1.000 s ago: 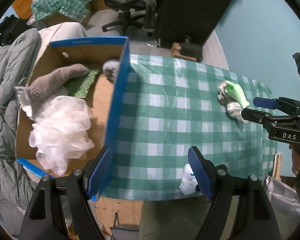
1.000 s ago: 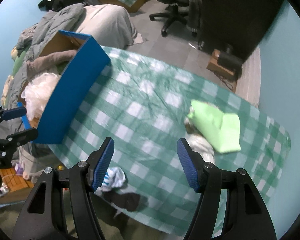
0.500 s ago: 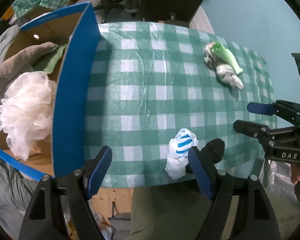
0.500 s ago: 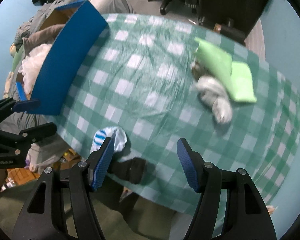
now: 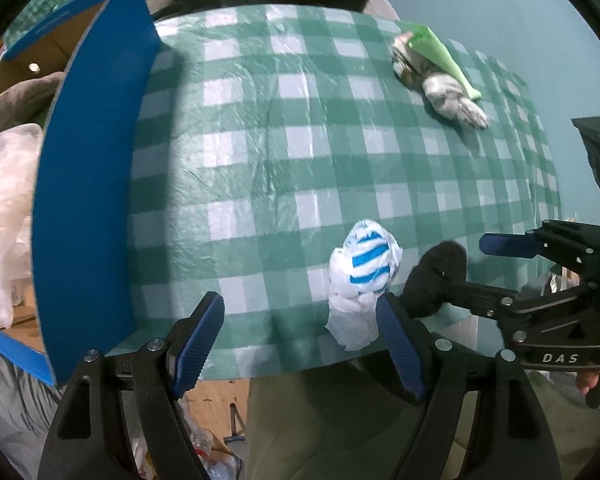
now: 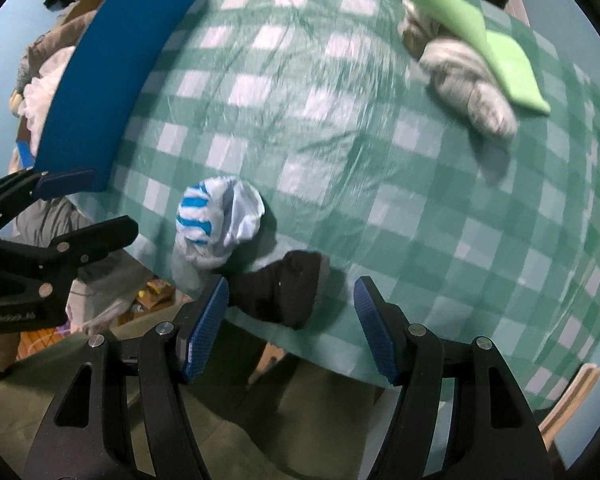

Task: Organize soft objects
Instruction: 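Move both tools back over the table toward the striped sock and black sock, then grasp the blue-striped white sock with left tool while right tool grasps black sock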

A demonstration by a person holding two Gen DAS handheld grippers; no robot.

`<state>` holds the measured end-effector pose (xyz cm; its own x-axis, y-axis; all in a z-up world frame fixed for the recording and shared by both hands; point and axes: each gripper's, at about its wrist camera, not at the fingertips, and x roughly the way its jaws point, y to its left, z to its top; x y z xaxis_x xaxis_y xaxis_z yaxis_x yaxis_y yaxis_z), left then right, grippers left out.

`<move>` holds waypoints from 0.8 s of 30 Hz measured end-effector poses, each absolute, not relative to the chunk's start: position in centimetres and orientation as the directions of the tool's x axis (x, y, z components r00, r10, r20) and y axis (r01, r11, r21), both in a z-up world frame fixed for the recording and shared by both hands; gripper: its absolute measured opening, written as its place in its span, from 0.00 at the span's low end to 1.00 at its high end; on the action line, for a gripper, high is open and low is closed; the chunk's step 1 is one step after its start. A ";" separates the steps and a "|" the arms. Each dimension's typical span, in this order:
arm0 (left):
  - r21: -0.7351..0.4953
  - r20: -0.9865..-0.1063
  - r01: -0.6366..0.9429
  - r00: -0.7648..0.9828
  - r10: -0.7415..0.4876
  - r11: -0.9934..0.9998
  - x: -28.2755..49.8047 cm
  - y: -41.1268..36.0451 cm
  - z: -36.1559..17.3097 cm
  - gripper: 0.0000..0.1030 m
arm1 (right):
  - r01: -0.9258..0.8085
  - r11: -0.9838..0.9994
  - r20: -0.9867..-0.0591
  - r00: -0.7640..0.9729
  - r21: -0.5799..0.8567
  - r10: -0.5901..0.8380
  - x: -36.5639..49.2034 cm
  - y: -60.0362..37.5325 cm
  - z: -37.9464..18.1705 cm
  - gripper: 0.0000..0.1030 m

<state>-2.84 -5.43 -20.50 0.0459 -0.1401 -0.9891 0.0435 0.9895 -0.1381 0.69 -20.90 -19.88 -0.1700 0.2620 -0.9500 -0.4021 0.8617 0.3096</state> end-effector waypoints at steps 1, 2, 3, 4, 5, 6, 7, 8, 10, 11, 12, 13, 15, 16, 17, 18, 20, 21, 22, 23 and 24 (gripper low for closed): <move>-0.137 -0.989 0.053 0.045 -0.140 0.989 -2.9 -5.6 -20.6 0.77 | -0.392 0.865 -0.948 -0.175 0.314 0.264 0.5 -20.9 -20.3 0.65; -0.133 -0.990 0.067 0.045 -0.136 0.989 -3.0 -5.7 -20.8 0.77 | -0.384 0.868 -0.947 -0.178 0.317 0.267 0.3 -20.9 -20.5 0.65; -0.126 -0.991 0.079 0.043 -0.130 0.989 -3.1 -5.9 -20.9 0.77 | -0.372 0.871 -0.946 -0.180 0.320 0.270 0.2 -20.8 -20.9 0.65; -0.121 -0.991 0.090 0.040 -0.125 0.989 -3.1 -6.0 -21.1 0.77 | -0.363 0.875 -0.945 -0.182 0.321 0.272 0.1 -20.8 -21.2 0.65; -0.119 -0.992 0.102 0.038 -0.123 0.988 -3.1 -6.1 -21.3 0.77 | -0.354 0.878 -0.945 -0.184 0.321 0.271 0.0 -20.7 -21.6 0.65; -0.119 -0.992 0.109 0.037 -0.124 0.987 -3.2 -6.2 -21.4 0.77 | -0.346 0.882 -0.945 -0.184 0.320 0.270 -0.1 -20.6 -21.9 0.65; -0.116 -0.992 0.114 0.036 -0.121 0.987 -3.1 -6.3 -21.5 0.77 | -0.342 0.885 -0.946 -0.184 0.317 0.267 -0.1 -20.5 -22.1 0.65; -0.114 -0.992 0.118 0.033 -0.119 0.986 -3.1 -6.3 -21.7 0.77 | -0.337 0.888 -0.947 -0.185 0.313 0.264 -0.3 -20.4 -22.4 0.65; -0.117 -0.992 0.128 0.028 -0.121 0.985 -3.0 -6.4 -22.1 0.77 | -0.328 0.891 -0.946 -0.186 0.313 0.264 -0.4 -20.2 -22.8 0.65; -0.117 -0.992 0.133 0.026 -0.121 0.984 -2.9 -6.6 -22.2 0.77 | -0.324 0.893 -0.947 -0.184 0.312 0.264 -0.5 -20.1 -23.0 0.65; -0.118 -0.992 0.141 0.023 -0.123 0.983 -2.9 -6.6 -22.2 0.77 | -0.318 0.895 -0.947 -0.183 0.312 0.265 -0.5 -20.0 -23.1 0.65; -0.120 -0.992 0.151 0.022 -0.125 0.981 -2.9 -6.7 -22.3 0.77 | -0.311 0.896 -0.946 -0.181 0.316 0.270 -0.5 -20.0 -23.3 0.65; -0.120 -0.992 0.165 0.021 -0.125 0.979 -2.8 -6.9 -22.4 0.77 | -0.307 0.897 -0.945 -0.169 0.319 0.279 -0.4 -20.0 -23.4 0.64; -0.121 -0.992 0.172 0.020 -0.126 0.978 -2.7 -7.0 -22.4 0.77 | -0.308 0.897 -0.946 -0.162 0.318 0.280 -0.4 -20.1 -23.4 0.59; -0.123 -0.992 0.180 0.018 -0.129 0.976 -2.7 -7.2 -22.4 0.77 | -0.309 0.896 -0.947 -0.156 0.318 0.282 -0.4 -20.1 -23.4 0.53; -0.125 -0.991 0.185 0.018 -0.130 0.975 -2.6 -7.4 -22.5 0.77 | -0.310 0.895 -0.946 -0.154 0.322 0.287 -0.3 -20.1 -23.5 0.50; -0.131 -0.990 0.196 0.018 -0.137 0.972 -2.5 -7.7 -22.5 0.78 | -0.319 0.891 -0.945 -0.147 0.324 0.291 -0.2 -20.0 -23.4 0.49; -0.134 -0.990 0.200 0.016 -0.140 0.971 -2.5 -7.8 -22.6 0.78 | -0.328 0.889 -0.947 -0.143 0.320 0.288 -0.1 -20.0 -23.2 0.48; -0.137 -0.990 0.203 0.011 -0.142 0.970 -2.4 -8.0 -22.7 0.78 | -0.338 0.888 -0.950 -0.136 0.311 0.281 0.0 -20.0 -23.1 0.47; -0.139 -0.990 0.204 0.009 -0.144 0.969 -2.3 -8.1 -22.8 0.78 | -0.343 0.888 -0.952 -0.131 0.305 0.276 0.2 -20.2 -23.0 0.47; -0.144 -0.989 0.206 0.006 -0.148 0.968 -2.3 -8.2 -22.9 0.78 | -0.348 0.889 -0.955 -0.125 0.297 0.270 0.3 -20.3 -22.8 0.47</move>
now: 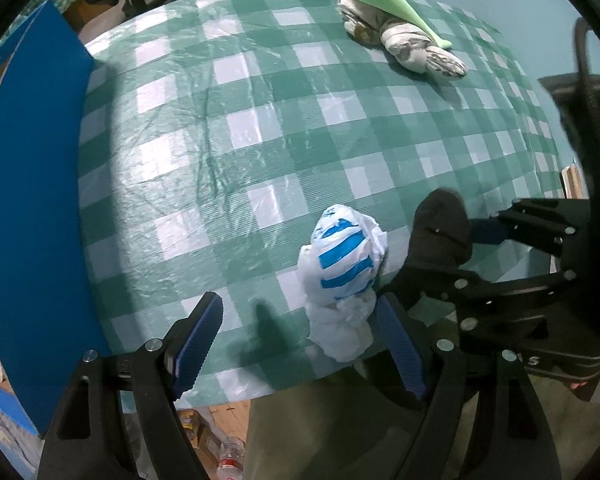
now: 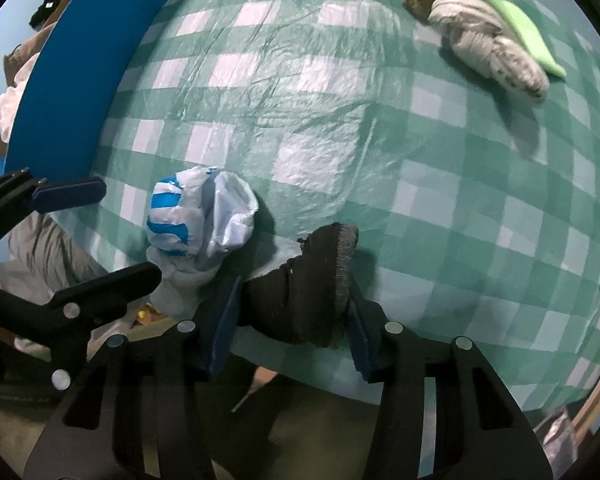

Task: Organize soft objects
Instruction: 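Grasp the blue-striped white sock with left tool while right tool grasps black sock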

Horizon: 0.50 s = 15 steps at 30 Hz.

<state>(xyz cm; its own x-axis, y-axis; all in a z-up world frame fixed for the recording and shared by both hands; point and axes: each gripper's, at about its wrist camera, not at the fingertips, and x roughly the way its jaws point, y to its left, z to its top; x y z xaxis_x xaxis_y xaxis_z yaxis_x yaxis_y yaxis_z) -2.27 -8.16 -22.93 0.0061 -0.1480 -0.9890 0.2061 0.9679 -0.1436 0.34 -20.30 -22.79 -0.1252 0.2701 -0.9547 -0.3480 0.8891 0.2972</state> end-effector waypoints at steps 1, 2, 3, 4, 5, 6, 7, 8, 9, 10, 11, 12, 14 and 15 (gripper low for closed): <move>-0.146 -0.989 0.209 0.003 -0.150 0.967 -2.3 -8.2 -23.0 0.78 | -0.351 0.891 -0.958 -0.115 0.287 0.263 0.6 -20.5 -22.6 0.47; -0.146 -0.989 0.212 0.000 -0.149 0.966 -2.2 -8.4 -23.2 0.78 | -0.352 0.894 -0.961 -0.107 0.277 0.256 0.6 -20.6 -22.4 0.47; -0.144 -0.989 0.214 -0.004 -0.146 0.966 -2.0 -8.7 -23.5 0.79 | -0.351 0.897 -0.963 -0.099 0.269 0.250 0.8 -21.1 -22.2 0.47; -0.142 -0.990 0.216 -0.010 -0.144 0.966 -1.9 -9.0 -23.8 0.79 | -0.347 0.900 -0.965 -0.091 0.262 0.246 1.1 -21.6 -22.0 0.47; -0.142 -0.990 0.218 -0.015 -0.142 0.966 -1.7 -9.2 -24.1 0.79 | -0.340 0.904 -0.966 -0.083 0.259 0.246 1.4 -22.2 -21.8 0.47; -0.144 -0.990 0.219 -0.022 -0.143 0.965 -1.6 -9.4 -24.4 0.79 | -0.335 0.906 -0.966 -0.078 0.257 0.245 1.7 -22.6 -21.6 0.47; -0.143 -0.990 0.218 -0.028 -0.141 0.965 -1.6 -9.6 -24.6 0.79 | -0.330 0.909 -0.967 -0.073 0.255 0.245 1.9 -23.1 -21.5 0.47; -0.142 -0.990 0.215 -0.034 -0.138 0.966 -1.5 -9.7 -24.9 0.79 | -0.324 0.912 -0.968 -0.067 0.251 0.242 2.3 -23.7 -21.3 0.47; -0.144 -0.990 0.212 -0.038 -0.139 0.967 -1.4 -9.9 -25.1 0.79 | -0.321 0.914 -0.969 -0.064 0.247 0.239 2.5 -24.1 -21.3 0.47; -0.145 -0.989 0.211 -0.040 -0.139 0.967 -1.4 -10.1 -25.3 0.79 | -0.319 0.916 -0.970 -0.060 0.243 0.236 2.7 -24.5 -21.2 0.47; -0.141 -0.990 0.212 -0.041 -0.135 0.967 -1.3 -10.3 -25.5 0.79 | -0.318 0.918 -0.971 -0.055 0.238 0.233 2.9 -24.9 -21.0 0.47; -0.135 -0.991 0.213 -0.039 -0.130 0.968 -1.4 -10.8 -25.8 0.79 | -0.317 0.919 -0.972 -0.052 0.235 0.231 3.1 -25.1 -21.0 0.47; -0.126 -0.992 0.212 -0.033 -0.121 0.969 -1.3 -11.1 -26.2 0.78 | -0.316 0.920 -0.972 -0.047 0.232 0.229 3.4 -25.6 -20.9 0.47; -0.119 -0.993 0.211 -0.028 -0.116 0.970 -1.3 -11.2 -26.3 0.78 | -0.317 0.919 -0.972 -0.046 0.233 0.231 3.5 -26.0 -20.9 0.47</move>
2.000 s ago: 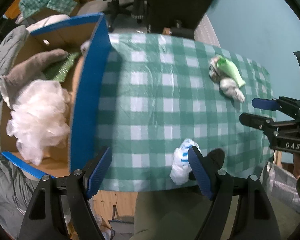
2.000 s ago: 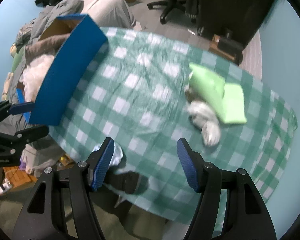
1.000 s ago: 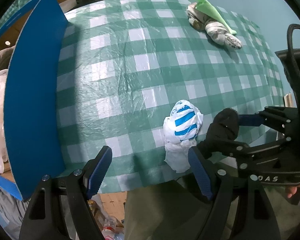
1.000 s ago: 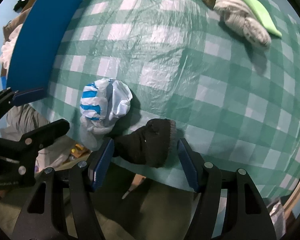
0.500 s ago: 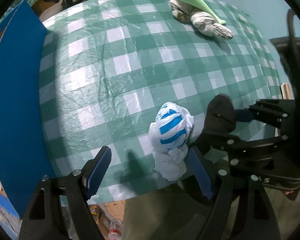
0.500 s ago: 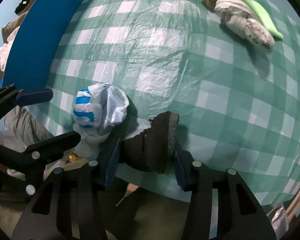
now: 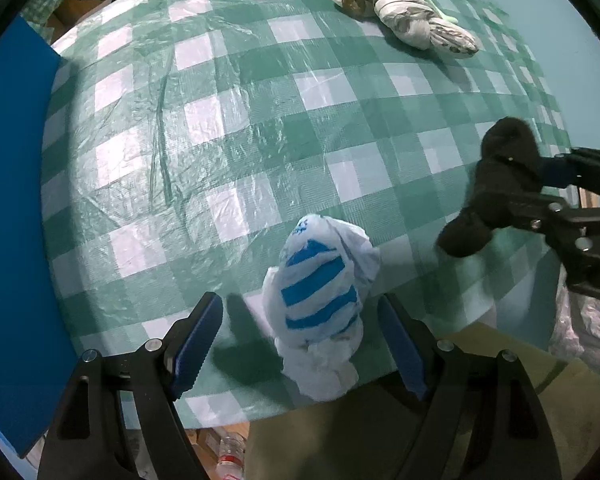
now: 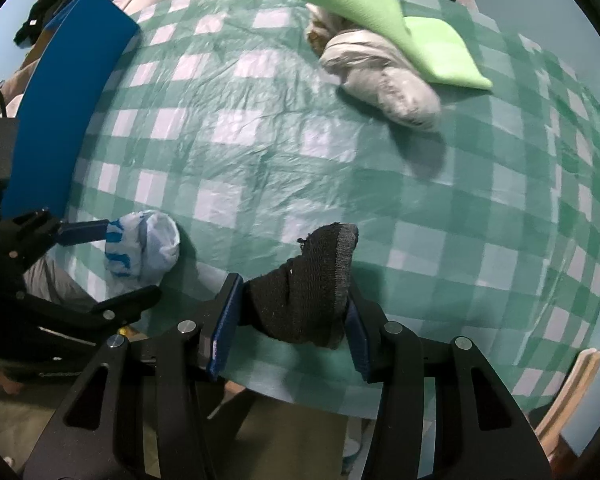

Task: Organize soft objects
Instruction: 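Grasp the blue-striped white sock with left tool while right tool grasps black sock, then lift and carry the striped sock and black sock with both tools over the box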

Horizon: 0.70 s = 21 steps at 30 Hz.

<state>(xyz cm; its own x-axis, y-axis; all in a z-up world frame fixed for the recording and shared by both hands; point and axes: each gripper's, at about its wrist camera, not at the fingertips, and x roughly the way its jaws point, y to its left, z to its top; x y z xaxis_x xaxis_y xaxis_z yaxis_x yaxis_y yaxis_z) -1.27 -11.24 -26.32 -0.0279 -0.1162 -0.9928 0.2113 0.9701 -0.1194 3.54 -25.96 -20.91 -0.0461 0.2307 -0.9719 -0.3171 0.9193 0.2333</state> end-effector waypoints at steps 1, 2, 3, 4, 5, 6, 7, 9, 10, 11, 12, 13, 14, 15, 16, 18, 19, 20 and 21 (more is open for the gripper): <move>-0.112 -0.994 0.209 -0.024 -0.109 0.972 -1.2 -11.5 -26.5 0.78 | -0.319 0.919 -0.972 -0.044 0.231 0.229 3.7 -26.3 -20.9 0.47; -0.108 -0.994 0.207 -0.023 -0.106 0.972 -1.1 -11.8 -26.7 0.76 | -0.319 0.919 -0.972 -0.044 0.231 0.229 3.8 -26.4 -20.9 0.47; -0.107 -0.994 0.207 -0.024 -0.104 0.973 -1.1 -11.9 -26.9 0.72 | -0.320 0.919 -0.972 -0.044 0.232 0.230 3.9 -26.6 -20.9 0.47; -0.104 -0.995 0.205 -0.026 -0.101 0.973 -1.1 -12.0 -27.2 0.66 | -0.320 0.918 -0.972 -0.042 0.232 0.231 3.8 -26.6 -20.9 0.47; -0.104 -0.995 0.201 -0.030 -0.100 0.974 -1.1 -12.2 -27.5 0.63 | -0.322 0.918 -0.972 -0.040 0.231 0.230 3.7 -26.5 -20.9 0.47; -0.099 -0.995 0.198 -0.027 -0.096 0.975 -1.0 -12.5 -27.7 0.61 | -0.324 0.917 -0.972 -0.040 0.231 0.231 3.8 -26.5 -20.9 0.47; -0.092 -0.996 0.198 -0.016 -0.091 0.976 -1.1 -12.9 -27.8 0.58 | -0.325 0.917 -0.972 -0.039 0.233 0.233 3.9 -26.7 -20.9 0.47; -0.079 -0.997 0.199 -0.002 -0.080 0.977 -1.0 -13.1 -27.6 0.48 | -0.332 0.914 -0.972 -0.035 0.232 0.234 4.0 -26.8 -20.7 0.47; -0.077 -0.997 0.199 0.002 -0.079 0.977 -0.8 -13.1 -27.6 0.46 | -0.338 0.912 -0.972 -0.032 0.231 0.234 4.1 -26.9 -20.6 0.47; -0.083 -0.996 0.192 0.001 -0.085 0.978 -0.7 -13.2 -27.7 0.46 | -0.341 0.911 -0.972 -0.031 0.231 0.235 4.2 -26.7 -20.7 0.47; -0.089 -0.996 0.185 0.001 -0.091 0.979 -0.6 -13.2 -27.6 0.44 | -0.345 0.910 -0.972 -0.028 0.230 0.235 4.4 -26.6 -20.6 0.47; -0.091 -0.996 0.178 0.004 -0.094 0.980 -0.5 -13.2 -27.6 0.43 | -0.351 0.908 -0.971 -0.025 0.230 0.237 4.5 -26.6 -20.5 0.47; -0.087 -0.996 0.174 0.013 -0.091 0.981 -0.4 -13.2 -27.4 0.43 | -0.355 0.906 -0.971 -0.023 0.229 0.236 4.6 -26.5 -20.3 0.47; -0.081 -0.996 0.175 0.022 -0.087 0.981 -0.4 -13.2 -27.2 0.42 | -0.359 0.905 -0.972 -0.020 0.227 0.236 4.7 -26.4 -20.2 0.47; -0.079 -0.996 0.177 0.030 -0.086 0.981 -0.3 -13.2 -27.0 0.42 | -0.364 0.904 -0.972 -0.017 0.225 0.236 4.8 -26.3 -20.1 0.47; -0.075 -0.995 0.180 0.052 -0.086 0.981 -0.1 -13.3 -26.4 0.42 | -0.375 0.900 -0.971 -0.009 0.223 0.237 5.0 -26.1 -19.8 0.47; -0.072 -0.995 0.182 0.060 -0.084 0.981 -0.1 -13.4 -26.1 0.42 | -0.379 0.899 -0.972 -0.006 0.221 0.236 5.1 -26.0 -19.7 0.47; -0.068 -0.994 0.186 0.070 -0.082 0.980 -0.2 -13.5 -25.7 0.42 | -0.385 0.897 -0.972 -0.002 0.218 0.236 5.2 -25.9 -19.5 0.47; -0.064 -0.994 0.189 0.077 -0.079 0.980 0.0 -13.6 -25.5 0.42 | -0.390 0.895 -0.972 0.003 0.216 0.236 5.3 -25.8 -19.4 0.47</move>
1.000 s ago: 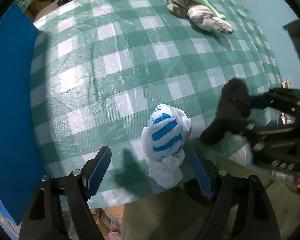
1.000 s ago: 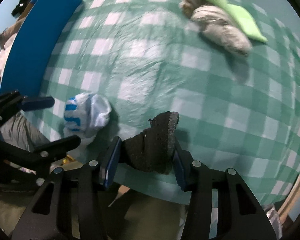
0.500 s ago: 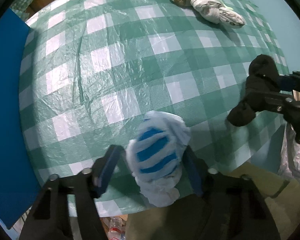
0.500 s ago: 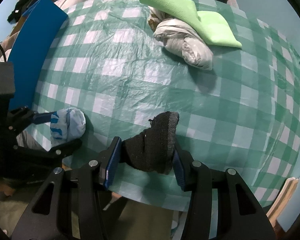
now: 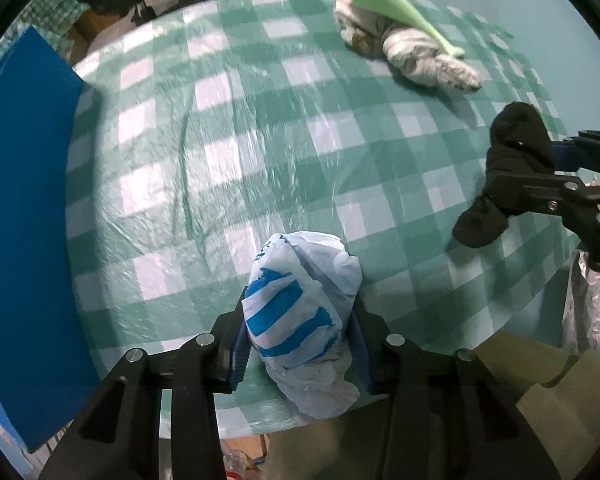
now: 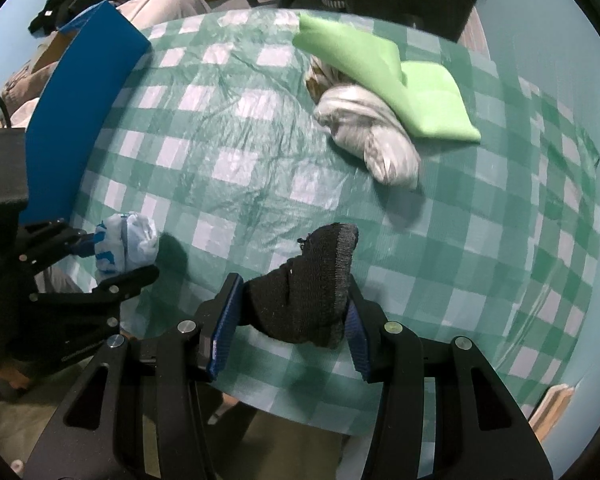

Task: Organize soft objects
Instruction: 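Lift and carry the striped sock and black sock with both tools over the box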

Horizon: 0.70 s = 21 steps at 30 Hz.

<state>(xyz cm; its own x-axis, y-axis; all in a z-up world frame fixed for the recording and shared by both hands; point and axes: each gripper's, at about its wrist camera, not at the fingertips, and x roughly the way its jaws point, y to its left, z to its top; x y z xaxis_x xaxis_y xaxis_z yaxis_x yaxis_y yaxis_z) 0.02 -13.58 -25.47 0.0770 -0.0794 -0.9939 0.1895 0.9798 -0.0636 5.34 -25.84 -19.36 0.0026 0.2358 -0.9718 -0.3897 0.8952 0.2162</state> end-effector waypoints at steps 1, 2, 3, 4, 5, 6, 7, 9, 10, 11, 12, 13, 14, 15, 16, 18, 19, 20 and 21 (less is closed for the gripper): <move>-0.058 -0.993 0.192 0.085 -0.076 0.980 0.1 -13.6 -25.2 0.42 | -0.394 0.893 -0.971 0.006 0.216 0.237 5.4 -25.8 -19.2 0.47; -0.054 -0.993 0.192 0.093 -0.073 0.980 0.2 -13.7 -24.9 0.42 | -0.397 0.892 -0.971 0.010 0.217 0.240 5.5 -25.7 -19.0 0.47; -0.053 -0.992 0.192 0.099 -0.073 0.980 0.2 -13.6 -24.6 0.42 | -0.399 0.891 -0.970 0.012 0.218 0.243 5.6 -25.6 -18.8 0.47; -0.053 -0.991 0.190 0.107 -0.074 0.980 0.3 -13.6 -24.3 0.42 | -0.401 0.890 -0.969 0.015 0.218 0.245 5.7 -25.5 -18.7 0.47; -0.052 -0.990 0.186 0.115 -0.075 0.981 0.4 -13.5 -23.9 0.42 | -0.404 0.888 -0.969 0.019 0.218 0.246 5.8 -25.4 -18.5 0.47; -0.053 -0.990 0.181 0.122 -0.075 0.982 0.5 -13.4 -23.6 0.42 | -0.406 0.888 -0.969 0.022 0.217 0.246 5.9 -25.3 -18.3 0.47; -0.054 -0.989 0.176 0.126 -0.077 0.983 0.6 -13.5 -23.2 0.42 | -0.408 0.887 -0.968 0.025 0.216 0.248 6.0 -25.2 -18.1 0.47; -0.056 -0.987 0.162 0.139 -0.079 0.985 0.7 -13.1 -22.7 0.42 | -0.409 0.886 -0.967 0.030 0.219 0.253 6.1 -25.1 -17.6 0.47; -0.058 -0.986 0.157 0.145 -0.081 0.986 0.5 -12.2 -22.0 0.42 | -0.410 0.885 -0.967 0.033 0.219 0.254 6.2 -25.1 -17.4 0.47; -0.060 -0.985 0.150 0.150 -0.083 0.987 0.3 -11.6 -21.6 0.41 | -0.411 0.885 -0.966 0.035 0.219 0.256 6.2 -25.1 -17.1 0.47; -0.063 -0.984 0.145 0.154 -0.085 0.988 0.4 -11.1 -21.3 0.42 | -0.412 0.884 -0.966 0.038 0.219 0.257 6.3 -25.0 -16.9 0.47; -0.064 -0.983 0.139 0.160 -0.086 0.988 0.6 -11.0 -20.9 0.42 | -0.413 0.884 -0.965 0.042 0.220 0.260 6.4 -25.0 -16.6 0.47; -0.064 -0.982 0.132 0.166 -0.085 0.989 0.4 -10.4 -20.4 0.41 | -0.415 0.882 -0.963 0.048 0.222 0.264 6.5 -25.0 -16.3 0.47; -0.065 -0.982 0.126 0.170 -0.086 0.990 0.2 -9.9 -20.0 0.42 | -0.417 0.881 -0.962 0.053 0.222 0.268 6.6 -24.9 -16.0 0.47; -0.066 -0.981 0.120 0.173 -0.087 0.991 0.3 -9.7 -19.6 0.41 | -0.418 0.881 -0.961 0.057 0.223 0.270 6.6 -24.8 -15.7 0.47; -0.068 -0.980 0.105 0.181 -0.087 0.992 0.5 -9.3 -19.0 0.41 | -0.423 0.878 -0.959 0.064 0.224 0.275 6.8 -24.6 -15.2 0.47; -0.070 -0.979 0.100 0.185 -0.088 0.993 0.6 -9.2 -18.7 0.42 | -0.424 0.878 -0.959 0.069 0.223 0.277 6.9 -24.5 -14.9 0.47; -0.073 -0.977 0.094 0.192 -0.090 0.993 0.7 -9.0 -18.3 0.41 | -0.427 0.876 -0.958 0.072 0.223 0.279 7.0 -24.4 -14.6 0.47; -0.075 -0.976 0.089 0.198 -0.091 0.993 0.7 -8.8 -18.0 0.41 | -0.429 0.875 -0.957 0.073 0.224 0.281 7.1 -24.2 -14.4 0.47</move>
<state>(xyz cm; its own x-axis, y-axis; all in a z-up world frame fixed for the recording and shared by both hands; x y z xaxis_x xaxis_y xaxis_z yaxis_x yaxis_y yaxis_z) 0.73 -8.81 -17.99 0.1982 -0.0914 -0.9759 0.0893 0.9932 -0.0749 7.12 -24.24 -14.38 0.0732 0.2808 -0.9570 -0.4293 0.8750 0.2239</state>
